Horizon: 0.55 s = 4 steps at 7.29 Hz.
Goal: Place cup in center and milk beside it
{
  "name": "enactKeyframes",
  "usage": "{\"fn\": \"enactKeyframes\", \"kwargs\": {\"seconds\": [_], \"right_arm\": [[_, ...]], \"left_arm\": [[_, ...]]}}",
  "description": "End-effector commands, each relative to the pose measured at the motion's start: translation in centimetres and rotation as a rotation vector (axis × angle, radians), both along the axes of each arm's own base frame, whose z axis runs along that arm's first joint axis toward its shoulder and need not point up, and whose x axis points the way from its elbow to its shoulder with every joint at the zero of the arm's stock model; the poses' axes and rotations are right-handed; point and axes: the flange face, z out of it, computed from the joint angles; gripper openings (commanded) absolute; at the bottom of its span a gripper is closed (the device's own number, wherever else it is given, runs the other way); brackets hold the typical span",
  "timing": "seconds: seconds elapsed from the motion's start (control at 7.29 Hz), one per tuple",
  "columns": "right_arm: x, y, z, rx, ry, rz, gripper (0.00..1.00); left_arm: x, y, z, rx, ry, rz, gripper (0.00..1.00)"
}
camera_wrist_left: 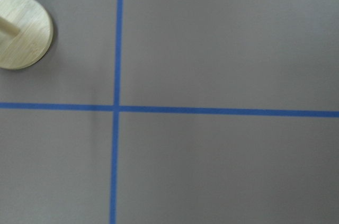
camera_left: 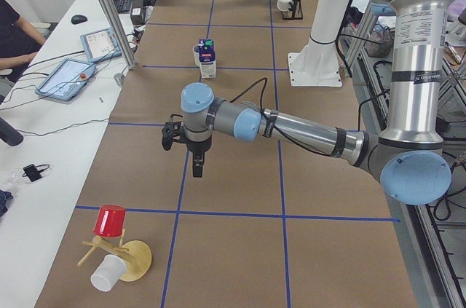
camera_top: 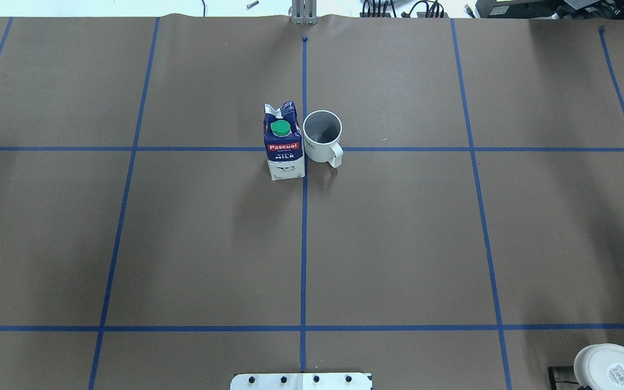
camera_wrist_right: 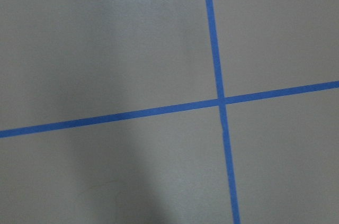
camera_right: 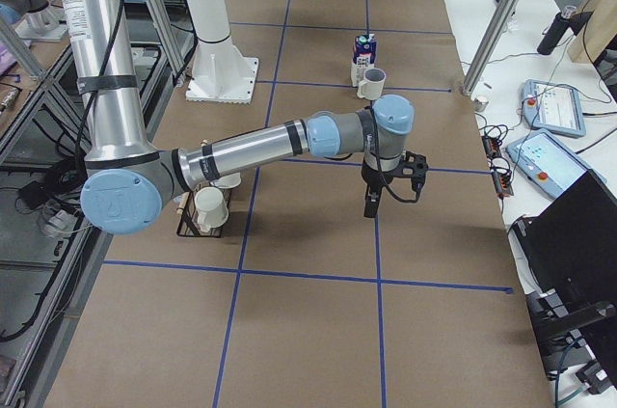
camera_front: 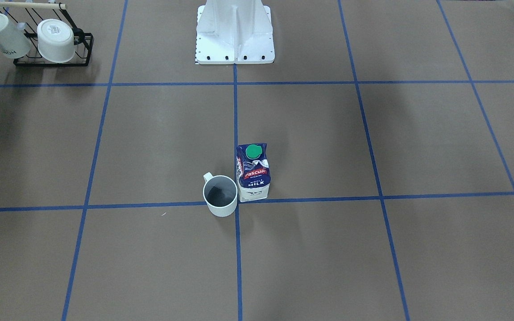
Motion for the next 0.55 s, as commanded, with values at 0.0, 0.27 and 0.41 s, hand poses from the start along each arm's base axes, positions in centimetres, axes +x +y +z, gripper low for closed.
{"fn": "enactKeyframes", "kwargs": {"seconds": [0.0, 0.27, 0.41], "right_arm": [[3.9, 0.6, 3.3, -0.008, -0.015, 0.003, 1.0], [4.9, 2.2, 4.7, -0.049, -0.07, 0.031, 1.0], [4.8, 2.7, 5.1, -0.06, -0.093, 0.032, 1.0]], "left_arm": [[-3.9, 1.3, 4.5, -0.026, -0.008, -0.011, 0.98], [-5.7, 3.3, 7.5, -0.046, 0.039, 0.004, 0.98], [-5.9, 3.6, 7.6, -0.055, 0.079, -0.002, 0.98]]}}
